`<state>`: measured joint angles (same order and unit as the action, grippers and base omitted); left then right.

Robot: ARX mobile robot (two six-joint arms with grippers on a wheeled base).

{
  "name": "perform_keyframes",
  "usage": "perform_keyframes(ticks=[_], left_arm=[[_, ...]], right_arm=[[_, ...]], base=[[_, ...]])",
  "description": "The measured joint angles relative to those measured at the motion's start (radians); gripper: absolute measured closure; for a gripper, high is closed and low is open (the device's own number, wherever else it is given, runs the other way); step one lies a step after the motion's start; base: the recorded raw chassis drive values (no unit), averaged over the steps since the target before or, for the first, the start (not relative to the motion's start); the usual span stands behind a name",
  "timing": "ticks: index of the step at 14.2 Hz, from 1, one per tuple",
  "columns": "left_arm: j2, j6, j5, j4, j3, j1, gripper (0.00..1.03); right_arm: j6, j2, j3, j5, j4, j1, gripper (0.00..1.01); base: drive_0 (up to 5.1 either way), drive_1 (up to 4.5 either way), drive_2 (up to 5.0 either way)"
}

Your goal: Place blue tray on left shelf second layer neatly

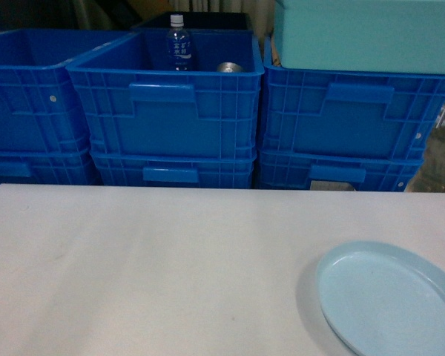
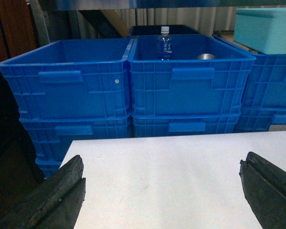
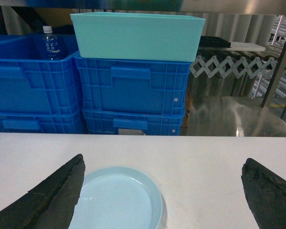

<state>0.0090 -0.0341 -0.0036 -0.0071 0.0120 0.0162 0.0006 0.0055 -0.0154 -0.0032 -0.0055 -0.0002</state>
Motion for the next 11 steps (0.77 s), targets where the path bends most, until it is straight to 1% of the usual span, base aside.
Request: perform_keyframes(ticks=[8,9,10,11], left_arm=[[0.000,0.000,0.000,0.000,0.000,0.000,0.05],[0.000,0.000,0.000,0.000,0.000,0.000,0.05],[0.000,0.000,0.001,0.001,0.000,0.000,0.05],[0.000,0.000,0.001,0.000,0.000,0.000,0.05]], right_arm=[[0.000,0.000,0.000,0.000,0.002,0.000,0.03],[0.019,0.155,-0.015,0.089,0.220,0.089,0.03],[0.048,0.402,-0.076,0.098,0.388,0.173,0.03],[0.057,0.529,-0.119,0.068,0.465,0.183,0.03]], base=[[0.0,0.00,0.0],[0.0,0.00,0.0],[0.0,0.00,0.0],[0.0,0.00,0.0]])
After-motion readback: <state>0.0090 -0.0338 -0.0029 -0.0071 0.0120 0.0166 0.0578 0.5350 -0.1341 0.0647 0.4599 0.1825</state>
